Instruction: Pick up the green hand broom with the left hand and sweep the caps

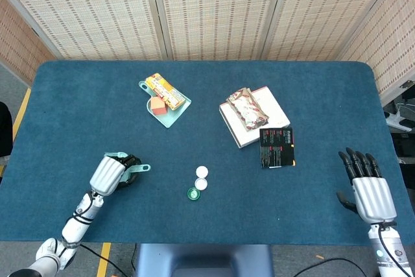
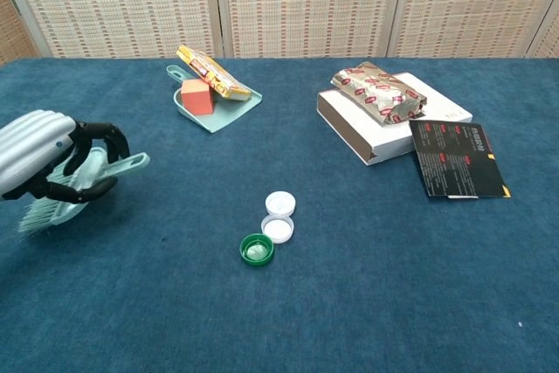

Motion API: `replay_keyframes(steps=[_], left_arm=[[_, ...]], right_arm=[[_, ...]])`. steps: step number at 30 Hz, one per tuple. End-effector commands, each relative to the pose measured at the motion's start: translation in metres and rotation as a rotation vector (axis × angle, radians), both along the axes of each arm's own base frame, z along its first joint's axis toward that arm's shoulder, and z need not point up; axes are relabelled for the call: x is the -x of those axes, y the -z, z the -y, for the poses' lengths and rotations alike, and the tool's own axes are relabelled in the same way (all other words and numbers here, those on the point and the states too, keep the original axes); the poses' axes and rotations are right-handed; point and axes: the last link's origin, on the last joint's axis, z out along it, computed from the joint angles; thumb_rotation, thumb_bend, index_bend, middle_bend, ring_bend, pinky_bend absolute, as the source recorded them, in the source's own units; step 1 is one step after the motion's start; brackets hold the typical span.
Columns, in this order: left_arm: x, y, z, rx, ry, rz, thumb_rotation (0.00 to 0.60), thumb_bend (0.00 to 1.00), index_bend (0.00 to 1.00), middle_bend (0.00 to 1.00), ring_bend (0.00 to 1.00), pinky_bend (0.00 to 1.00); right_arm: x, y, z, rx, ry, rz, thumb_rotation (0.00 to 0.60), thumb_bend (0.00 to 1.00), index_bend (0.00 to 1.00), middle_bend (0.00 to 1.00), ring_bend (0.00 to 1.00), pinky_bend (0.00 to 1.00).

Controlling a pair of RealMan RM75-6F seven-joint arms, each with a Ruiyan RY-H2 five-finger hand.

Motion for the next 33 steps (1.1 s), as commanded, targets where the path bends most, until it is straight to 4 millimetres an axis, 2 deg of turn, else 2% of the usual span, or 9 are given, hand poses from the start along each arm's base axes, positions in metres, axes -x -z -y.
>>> replay_keyframes(steps=[1, 7, 9, 16, 19, 22, 24, 26, 33], left_arm=[[0.014, 0.006, 0.003, 0.054, -0.059, -0.077, 0.6, 0.6, 0.56, 0.73, 0.75, 0.85], [0.019, 0.016, 0.003, 0.153, -0.139, -0.102, 0.6, 0.39, 0.05, 0.09, 0.73, 0.85], [0.013, 0.013, 0.005, 0.17, -0.137, -0.058, 0.6, 0.35, 0.0, 0.01, 0.71, 0.86], [-0.009, -0.017, 0.021, 0.125, -0.058, 0.06, 0.6, 0.33, 0.0, 0.0, 0.51, 0.79], [-0.013, -0.046, 0.039, 0.085, -0.035, 0.099, 0.6, 0.33, 0.0, 0.0, 0.27, 0.65], [-0.003, -0.082, 0.068, 0.058, -0.09, 0.075, 0.6, 0.33, 0.0, 0.0, 0.03, 0.39], [0.008, -0.105, 0.092, 0.035, -0.163, 0.064, 0.6, 0.33, 0.0, 0.0, 0.0, 0.19], [0.018, -0.119, 0.108, 0.002, -0.211, 0.06, 0.6, 0.33, 0.0, 0.0, 0.0, 0.1], [0.047, -0.136, 0.127, -0.045, -0.286, 0.005, 0.6, 0.35, 0.0, 0.0, 0.0, 0.02]], right_arm=[[0.0, 0.003, 0.001, -0.011, -0.001, -0.005, 0.6, 0.2, 0.0, 0.0, 0.0, 0.0], [0.0, 0.0, 0.0, 0.001, 0.002, 0.0, 0.6, 0.2, 0.0, 0.0, 0.0, 0.0], [0.001, -0.002, -0.001, 0.007, 0.002, 0.002, 0.6, 0.2, 0.0, 0.0, 0.0, 0.0], [-0.002, -0.005, -0.005, 0.009, -0.016, 0.006, 0.6, 0.2, 0.0, 0.0, 0.0, 0.0], [-0.003, -0.004, -0.008, -0.002, -0.023, 0.005, 0.6, 0.2, 0.0, 0.0, 0.0, 0.0], [-0.005, -0.003, -0.012, -0.016, -0.032, 0.004, 0.6, 0.2, 0.0, 0.0, 0.0, 0.0], [-0.006, -0.002, -0.015, -0.023, -0.036, 0.003, 0.6, 0.2, 0.0, 0.0, 0.0, 0.0], [-0.006, -0.003, -0.017, -0.027, -0.034, 0.0, 0.6, 0.2, 0.0, 0.0, 0.0, 0.0], [-0.007, -0.003, -0.022, -0.041, -0.028, 0.002, 0.6, 0.2, 0.0, 0.0, 0.0, 0.0]])
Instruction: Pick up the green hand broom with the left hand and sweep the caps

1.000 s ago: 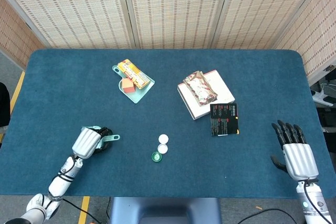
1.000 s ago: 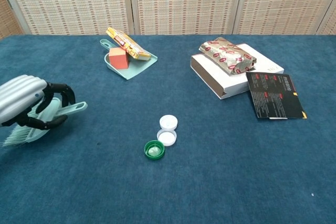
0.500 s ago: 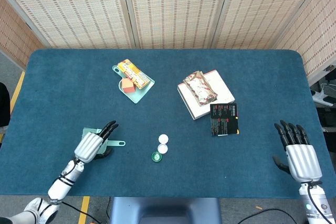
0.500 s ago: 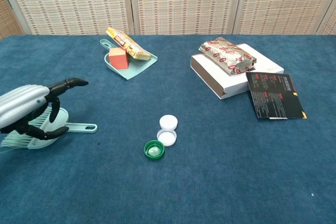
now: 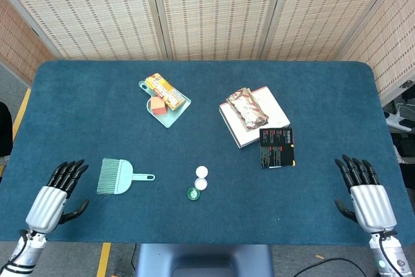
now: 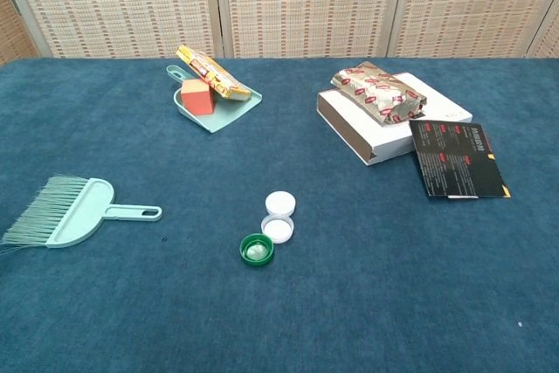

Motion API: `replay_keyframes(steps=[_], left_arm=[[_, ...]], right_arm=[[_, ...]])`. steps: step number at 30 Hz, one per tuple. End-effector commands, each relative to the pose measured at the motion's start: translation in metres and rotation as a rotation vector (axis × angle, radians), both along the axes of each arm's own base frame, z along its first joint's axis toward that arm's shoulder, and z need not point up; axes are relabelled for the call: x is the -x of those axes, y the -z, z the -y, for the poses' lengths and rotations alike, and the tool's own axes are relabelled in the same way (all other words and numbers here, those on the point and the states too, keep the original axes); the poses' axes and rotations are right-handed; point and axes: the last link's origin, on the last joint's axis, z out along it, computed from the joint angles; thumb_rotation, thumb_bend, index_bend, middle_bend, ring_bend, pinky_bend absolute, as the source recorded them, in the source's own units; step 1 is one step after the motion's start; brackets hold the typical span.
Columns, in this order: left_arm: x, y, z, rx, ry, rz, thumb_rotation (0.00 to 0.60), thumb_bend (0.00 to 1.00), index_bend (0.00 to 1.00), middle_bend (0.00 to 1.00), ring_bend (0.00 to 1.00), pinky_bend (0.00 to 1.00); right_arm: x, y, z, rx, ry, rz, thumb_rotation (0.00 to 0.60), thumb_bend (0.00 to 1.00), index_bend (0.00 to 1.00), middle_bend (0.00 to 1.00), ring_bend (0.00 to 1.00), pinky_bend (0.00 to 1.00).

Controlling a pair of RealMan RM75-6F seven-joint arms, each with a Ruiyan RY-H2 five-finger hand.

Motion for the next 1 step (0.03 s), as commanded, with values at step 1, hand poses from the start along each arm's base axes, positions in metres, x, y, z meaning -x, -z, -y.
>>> replay_keyframes(steps=[1], left_arm=[[0.0191, -0.0135, 0.0125, -0.033, -0.047, -0.072, 0.6, 0.35, 0.0, 0.0, 0.0, 0.02]], right_arm=[[-0.0025, 0.0, -0.0041, -0.011, -0.005, 0.005, 0.6, 0.2, 0.0, 0.0, 0.0, 0.0]])
